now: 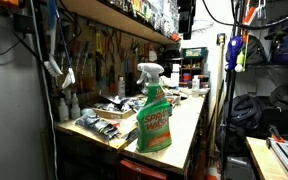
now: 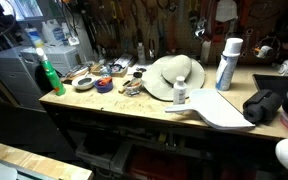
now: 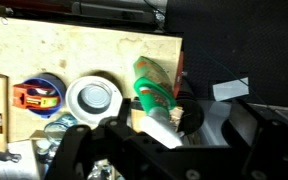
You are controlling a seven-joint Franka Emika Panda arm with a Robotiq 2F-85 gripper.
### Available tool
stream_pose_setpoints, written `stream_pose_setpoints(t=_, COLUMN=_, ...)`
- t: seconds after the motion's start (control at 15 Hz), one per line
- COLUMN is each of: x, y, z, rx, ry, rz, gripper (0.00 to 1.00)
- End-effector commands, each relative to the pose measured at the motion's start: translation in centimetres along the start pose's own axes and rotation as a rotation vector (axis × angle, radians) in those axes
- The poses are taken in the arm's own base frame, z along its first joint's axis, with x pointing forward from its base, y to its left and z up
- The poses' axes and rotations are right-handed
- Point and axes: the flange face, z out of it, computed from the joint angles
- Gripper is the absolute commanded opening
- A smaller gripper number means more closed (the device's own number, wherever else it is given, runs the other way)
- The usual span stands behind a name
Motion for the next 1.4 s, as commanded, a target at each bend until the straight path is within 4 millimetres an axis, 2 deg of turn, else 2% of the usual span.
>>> stream_pose_setpoints(t=0.0, x=1.8, y=5.6, z=2.2, rx=-0.081, ry=-0.024, rz=0.113, gripper=1.0)
stream_pose_setpoints(t=0.2, x=3.1, y=10.1, z=5.6, rx=-0.106, ry=-0.115, rz=0.285, gripper=1.0)
stream_pose_setpoints(t=0.67, x=5.2, y=14.5, z=15.9, rx=-0.095, ry=-0.322, rz=0.629, gripper=1.0)
stream_pose_setpoints(t=0.73, x=4.5, y=13.9, z=13.9, rx=-0.095, ry=-0.288, rz=0.543, gripper=1.0)
stream_pose_setpoints(t=0.87, x=4.9, y=14.2, z=15.2, rx=-0.096, ry=-0.312, rz=0.552, gripper=1.0)
stream_pose_setpoints(t=1.07, x=5.0, y=14.0, z=14.4, rx=-0.094, ry=-0.294, rz=0.549, gripper=1.0)
stream_pose_setpoints(t=1.33, x=5.7, y=15.0, z=15.4, rx=0.1, ry=-0.16, rz=0.672, gripper=1.0)
